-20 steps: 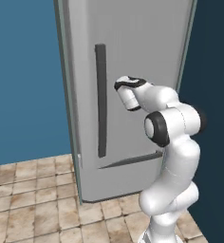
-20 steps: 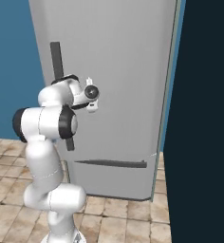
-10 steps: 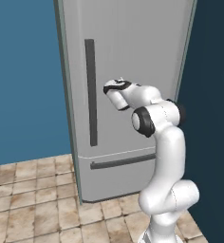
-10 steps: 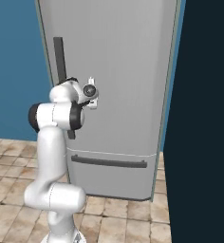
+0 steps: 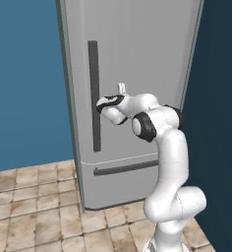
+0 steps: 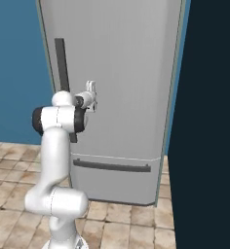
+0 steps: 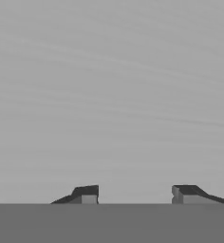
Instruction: Place the corn in the correct fridge rack based on whether it is a fruit or vegetable. Finally, close the fridge door.
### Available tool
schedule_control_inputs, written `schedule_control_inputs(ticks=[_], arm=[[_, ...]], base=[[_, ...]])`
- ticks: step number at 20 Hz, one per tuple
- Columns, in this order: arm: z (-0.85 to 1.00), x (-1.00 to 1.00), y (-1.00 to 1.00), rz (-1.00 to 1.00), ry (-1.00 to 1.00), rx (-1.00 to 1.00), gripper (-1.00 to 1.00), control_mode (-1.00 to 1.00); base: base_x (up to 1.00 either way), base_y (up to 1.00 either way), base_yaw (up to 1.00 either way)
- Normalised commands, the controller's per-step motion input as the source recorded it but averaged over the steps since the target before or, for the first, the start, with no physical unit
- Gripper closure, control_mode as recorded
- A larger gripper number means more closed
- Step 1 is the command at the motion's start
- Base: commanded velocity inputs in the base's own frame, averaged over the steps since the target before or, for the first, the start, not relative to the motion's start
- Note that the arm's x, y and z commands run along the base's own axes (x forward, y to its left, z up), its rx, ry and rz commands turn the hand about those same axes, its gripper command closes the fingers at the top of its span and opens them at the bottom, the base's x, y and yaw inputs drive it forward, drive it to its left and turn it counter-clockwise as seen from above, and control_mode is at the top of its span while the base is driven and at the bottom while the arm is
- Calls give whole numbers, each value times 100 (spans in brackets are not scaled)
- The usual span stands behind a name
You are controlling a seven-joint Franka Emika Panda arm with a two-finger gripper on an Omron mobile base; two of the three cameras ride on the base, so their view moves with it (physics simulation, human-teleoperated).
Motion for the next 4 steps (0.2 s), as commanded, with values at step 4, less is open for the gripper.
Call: schedule_control_inputs(ticks=[4], arm=[[-16, 5, 0, -3, 2, -1, -100, -100]], base=[[0, 0, 0]])
